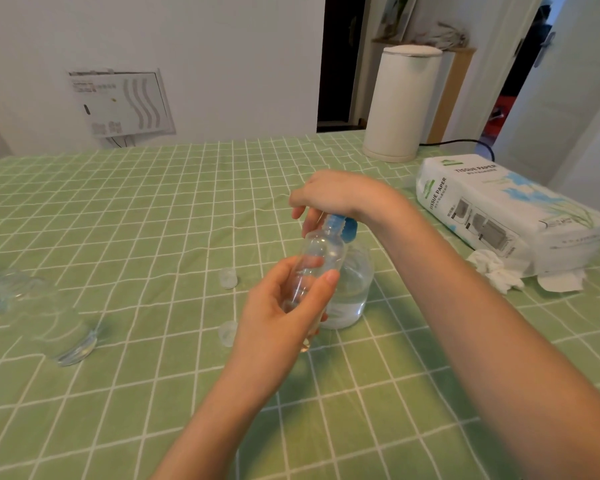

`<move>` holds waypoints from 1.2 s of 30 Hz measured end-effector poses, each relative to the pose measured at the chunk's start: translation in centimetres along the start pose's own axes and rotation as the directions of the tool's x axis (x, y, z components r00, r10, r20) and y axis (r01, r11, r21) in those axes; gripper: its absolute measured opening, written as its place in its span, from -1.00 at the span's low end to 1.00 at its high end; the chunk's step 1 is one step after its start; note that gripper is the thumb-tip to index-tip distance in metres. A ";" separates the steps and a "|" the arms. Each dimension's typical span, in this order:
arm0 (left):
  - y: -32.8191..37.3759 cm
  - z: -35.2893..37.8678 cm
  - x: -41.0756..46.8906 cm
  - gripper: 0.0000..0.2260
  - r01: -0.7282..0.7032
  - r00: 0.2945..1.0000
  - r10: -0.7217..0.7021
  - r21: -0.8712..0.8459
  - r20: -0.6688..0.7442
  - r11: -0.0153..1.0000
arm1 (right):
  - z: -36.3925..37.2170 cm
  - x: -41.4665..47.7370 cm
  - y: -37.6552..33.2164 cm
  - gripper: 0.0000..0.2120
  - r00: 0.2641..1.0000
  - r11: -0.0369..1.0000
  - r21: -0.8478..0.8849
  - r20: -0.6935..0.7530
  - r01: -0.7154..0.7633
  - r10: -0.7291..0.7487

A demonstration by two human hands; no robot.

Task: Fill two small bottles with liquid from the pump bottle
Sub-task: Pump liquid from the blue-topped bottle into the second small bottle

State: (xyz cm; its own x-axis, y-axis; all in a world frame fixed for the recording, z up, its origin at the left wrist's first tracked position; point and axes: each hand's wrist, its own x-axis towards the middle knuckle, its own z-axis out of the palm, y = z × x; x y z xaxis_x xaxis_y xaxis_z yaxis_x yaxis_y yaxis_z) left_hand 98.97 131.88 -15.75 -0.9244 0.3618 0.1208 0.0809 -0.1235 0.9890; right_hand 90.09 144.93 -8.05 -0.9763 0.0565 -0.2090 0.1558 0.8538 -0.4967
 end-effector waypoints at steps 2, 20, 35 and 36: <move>0.0 0.0 0.0 -0.61 -0.002 1.000 0.002 0.004 -0.007 1.000 | -0.1 -0.1 -0.1 -0.78 1.000 1.000 0.000 -0.012 -0.005 0.005; 0.4 0.2 0.1 -0.67 -0.005 1.000 0.005 -0.020 -0.005 1.000 | -0.3 0.4 -0.1 -0.78 1.000 1.000 0.008 -0.013 -0.006 0.006; 0.5 0.2 0.4 -0.63 -0.015 1.000 0.015 -0.002 -0.005 1.000 | -1.5 0.0 -0.7 -0.76 1.000 0.996 -0.092 -0.015 0.011 -0.013; 0.5 0.2 0.4 -0.63 -0.016 1.000 0.016 0.000 -0.008 1.000 | -1.5 0.1 -0.8 -0.76 1.000 0.997 -0.080 -0.019 0.011 -0.012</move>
State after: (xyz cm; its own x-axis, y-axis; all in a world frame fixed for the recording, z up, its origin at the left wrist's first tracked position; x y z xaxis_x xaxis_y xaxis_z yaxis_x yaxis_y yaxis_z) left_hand 98.74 132.13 -15.18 -0.9259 0.3525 0.1357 0.0954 -0.1293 0.9870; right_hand 89.67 145.02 -6.46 -0.9807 0.0559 -0.1873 0.1330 0.8930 -0.4300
